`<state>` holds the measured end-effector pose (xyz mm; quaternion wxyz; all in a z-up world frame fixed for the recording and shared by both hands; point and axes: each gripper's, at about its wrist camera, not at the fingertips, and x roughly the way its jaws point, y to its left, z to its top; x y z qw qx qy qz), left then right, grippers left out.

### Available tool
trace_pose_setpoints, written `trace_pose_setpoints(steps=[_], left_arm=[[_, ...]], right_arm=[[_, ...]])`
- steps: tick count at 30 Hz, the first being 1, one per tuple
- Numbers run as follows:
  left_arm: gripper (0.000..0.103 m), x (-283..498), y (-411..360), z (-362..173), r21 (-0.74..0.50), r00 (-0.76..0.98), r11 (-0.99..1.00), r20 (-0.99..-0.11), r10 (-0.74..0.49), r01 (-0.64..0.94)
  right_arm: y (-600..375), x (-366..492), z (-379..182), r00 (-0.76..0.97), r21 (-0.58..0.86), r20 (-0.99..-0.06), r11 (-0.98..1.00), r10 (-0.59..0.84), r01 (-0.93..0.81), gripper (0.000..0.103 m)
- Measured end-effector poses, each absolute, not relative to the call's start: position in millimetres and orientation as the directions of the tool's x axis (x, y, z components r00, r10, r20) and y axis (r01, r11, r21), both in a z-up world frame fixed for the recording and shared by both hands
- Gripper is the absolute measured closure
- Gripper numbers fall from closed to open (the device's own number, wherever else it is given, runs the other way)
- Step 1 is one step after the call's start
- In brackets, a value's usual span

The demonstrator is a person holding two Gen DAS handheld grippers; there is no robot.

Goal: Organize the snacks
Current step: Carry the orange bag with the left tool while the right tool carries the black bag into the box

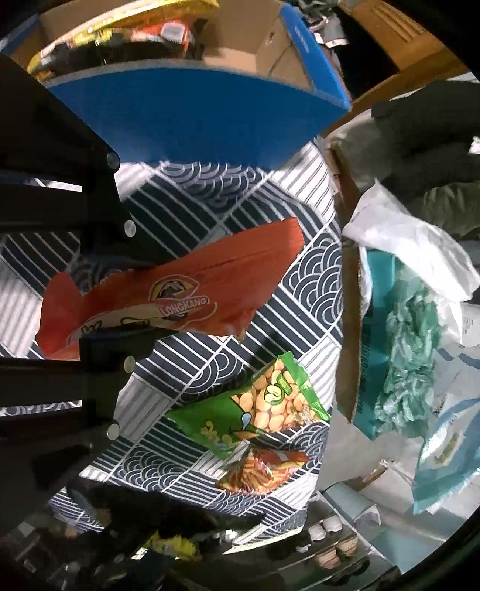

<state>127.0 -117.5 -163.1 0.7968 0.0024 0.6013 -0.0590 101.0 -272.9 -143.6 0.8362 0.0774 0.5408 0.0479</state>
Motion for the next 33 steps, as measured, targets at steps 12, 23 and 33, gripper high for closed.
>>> trace_pose_setpoints(steps=[12, 23, 33], left_arm=[[0.077, 102, -77, -107, -0.046, 0.344, 0.994, -0.935, -0.079, 0.104], [0.077, 77, -22, -65, -0.015, 0.441, 0.997, -0.896, -0.045, 0.071], [0.077, 66, 53, -50, -0.027, 0.483, 0.999, -0.876, -0.003, -0.044]], right_arm=[[-235, 85, -111, 0.445, 0.184, -0.872, 0.979, 0.202, -0.084, 0.034], [-182, 80, -84, 0.463, 0.193, -0.849, 0.965, 0.255, -0.177, 0.034], [-111, 80, -65, 0.457, 0.19, -0.833, 0.937, 0.312, -0.293, 0.034]])
